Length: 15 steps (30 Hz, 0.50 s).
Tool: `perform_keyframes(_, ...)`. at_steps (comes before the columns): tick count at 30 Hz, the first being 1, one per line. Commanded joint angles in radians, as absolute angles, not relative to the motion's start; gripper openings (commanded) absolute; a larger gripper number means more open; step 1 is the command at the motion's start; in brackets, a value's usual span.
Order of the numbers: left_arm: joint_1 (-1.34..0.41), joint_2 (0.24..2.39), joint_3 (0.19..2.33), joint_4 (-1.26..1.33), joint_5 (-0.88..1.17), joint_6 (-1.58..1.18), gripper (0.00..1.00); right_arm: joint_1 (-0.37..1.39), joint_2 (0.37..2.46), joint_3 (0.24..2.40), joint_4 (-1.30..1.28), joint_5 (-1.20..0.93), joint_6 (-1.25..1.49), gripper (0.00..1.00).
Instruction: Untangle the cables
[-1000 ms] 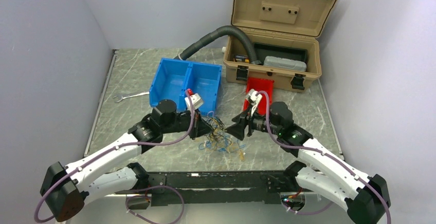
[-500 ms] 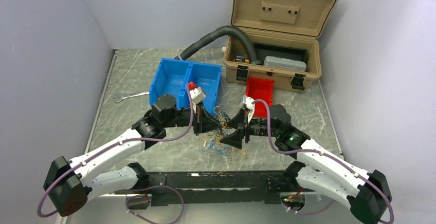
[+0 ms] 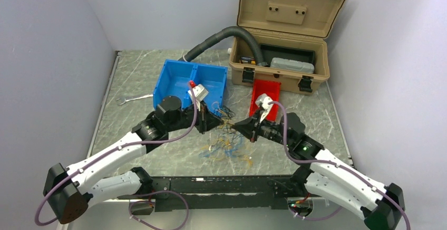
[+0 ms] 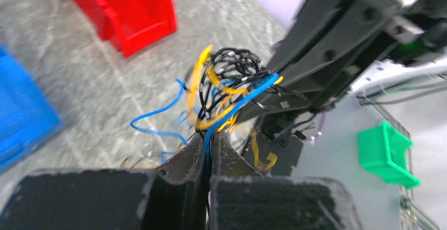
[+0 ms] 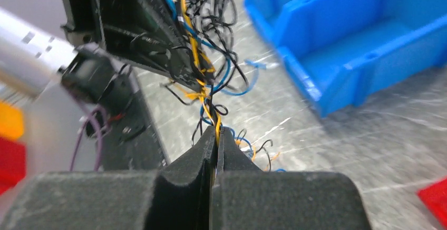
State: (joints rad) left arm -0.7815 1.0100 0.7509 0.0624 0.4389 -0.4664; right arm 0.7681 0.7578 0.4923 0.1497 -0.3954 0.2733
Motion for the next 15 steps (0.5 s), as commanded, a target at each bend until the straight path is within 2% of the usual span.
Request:
perform_keyframes(1, -0.754, 0.939, 0.775, -0.164, 0.121, -0.446, 0.07, 0.765, 0.648, 0.489, 0.063, -0.020, 0.314, 0.00)
perform_keyframes(5, -0.689, 0.905, 0.742, -0.210, 0.101, -0.468, 0.08, 0.764, 0.593, 0.499, 0.006, 0.110, 0.345, 0.00)
perform_keyframes(7, -0.659, 0.892, 0.728, -0.227, 0.097, -0.482, 0.13, 0.764, 0.583, 0.510, -0.037, 0.164, 0.356, 0.00)
perform_keyframes(9, -0.630, 0.879, 0.716, -0.249, 0.084, -0.502, 0.33, 0.763, 0.579, 0.520, -0.069, 0.216, 0.372, 0.00)
perform_keyframes(10, -0.617, 0.871, 0.708, -0.252, 0.084, -0.509, 0.48, 0.763, 0.581, 0.527, -0.087, 0.243, 0.383, 0.00)
perform_keyframes(11, -0.608, 0.862, 0.699, -0.251, 0.088, -0.515, 0.57, 0.763, 0.582, 0.535, -0.102, 0.264, 0.395, 0.00)
perform_keyframes(13, -0.597, 0.847, 0.679, -0.230, 0.107, -0.515, 0.63, 0.763, 0.584, 0.545, -0.117, 0.271, 0.397, 0.00)
perform_keyframes(15, -0.595, 0.842, 0.669, -0.220, 0.121, -0.514, 0.64, 0.764, 0.585, 0.553, -0.123, 0.266, 0.398, 0.00)
